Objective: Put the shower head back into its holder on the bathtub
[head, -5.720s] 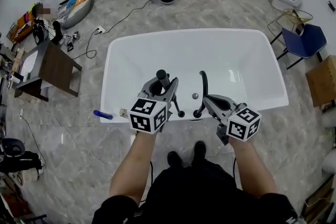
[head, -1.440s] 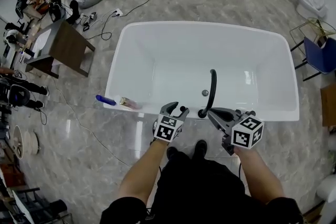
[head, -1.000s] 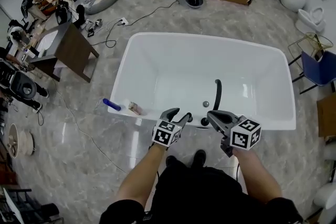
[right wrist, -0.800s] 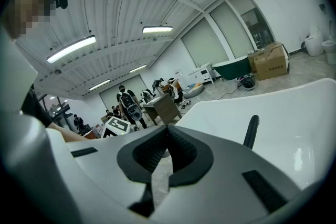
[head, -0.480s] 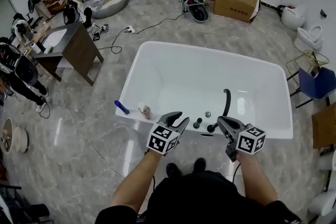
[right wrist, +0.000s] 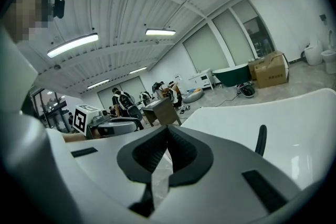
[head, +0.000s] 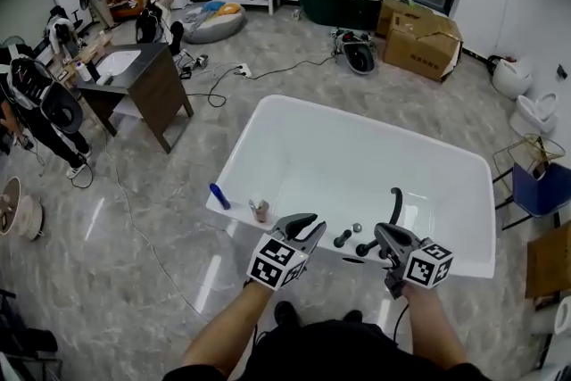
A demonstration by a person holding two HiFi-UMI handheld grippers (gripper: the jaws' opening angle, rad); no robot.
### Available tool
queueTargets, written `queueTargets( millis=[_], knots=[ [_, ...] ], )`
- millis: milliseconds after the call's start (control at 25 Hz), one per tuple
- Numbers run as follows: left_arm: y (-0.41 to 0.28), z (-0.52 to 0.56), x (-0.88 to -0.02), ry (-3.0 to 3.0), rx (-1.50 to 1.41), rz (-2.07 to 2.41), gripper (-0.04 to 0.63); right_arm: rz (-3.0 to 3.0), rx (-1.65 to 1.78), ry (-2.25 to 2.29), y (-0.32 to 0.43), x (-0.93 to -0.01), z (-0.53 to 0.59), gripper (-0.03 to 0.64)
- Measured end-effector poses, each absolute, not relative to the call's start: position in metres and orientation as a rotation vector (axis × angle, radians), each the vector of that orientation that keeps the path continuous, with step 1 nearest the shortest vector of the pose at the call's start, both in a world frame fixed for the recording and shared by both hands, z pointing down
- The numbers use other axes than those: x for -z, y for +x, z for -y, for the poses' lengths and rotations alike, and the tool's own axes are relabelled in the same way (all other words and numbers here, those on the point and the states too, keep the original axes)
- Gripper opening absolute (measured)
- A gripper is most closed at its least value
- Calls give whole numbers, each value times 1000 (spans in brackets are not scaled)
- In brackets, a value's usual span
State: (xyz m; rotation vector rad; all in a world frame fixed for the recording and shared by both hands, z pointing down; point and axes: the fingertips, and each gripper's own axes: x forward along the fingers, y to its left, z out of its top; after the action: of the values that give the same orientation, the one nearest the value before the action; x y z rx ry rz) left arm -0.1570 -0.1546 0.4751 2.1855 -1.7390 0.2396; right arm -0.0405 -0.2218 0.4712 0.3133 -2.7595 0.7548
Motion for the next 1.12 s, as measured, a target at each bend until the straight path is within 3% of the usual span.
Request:
queueTargets(
  millis=[360,680,1120],
  knots=[
    [-149,187,-426,2076,-168,2089,17,2947,-548,139,-26,-417,242,15],
    [-154,211,-368,2068,-123,2213,15,3087,-248,191,16,-346,274,15],
    [-160,219,-353,2065,-91,2232,15,3145,-238,282,28,-333,298,15]
  ],
)
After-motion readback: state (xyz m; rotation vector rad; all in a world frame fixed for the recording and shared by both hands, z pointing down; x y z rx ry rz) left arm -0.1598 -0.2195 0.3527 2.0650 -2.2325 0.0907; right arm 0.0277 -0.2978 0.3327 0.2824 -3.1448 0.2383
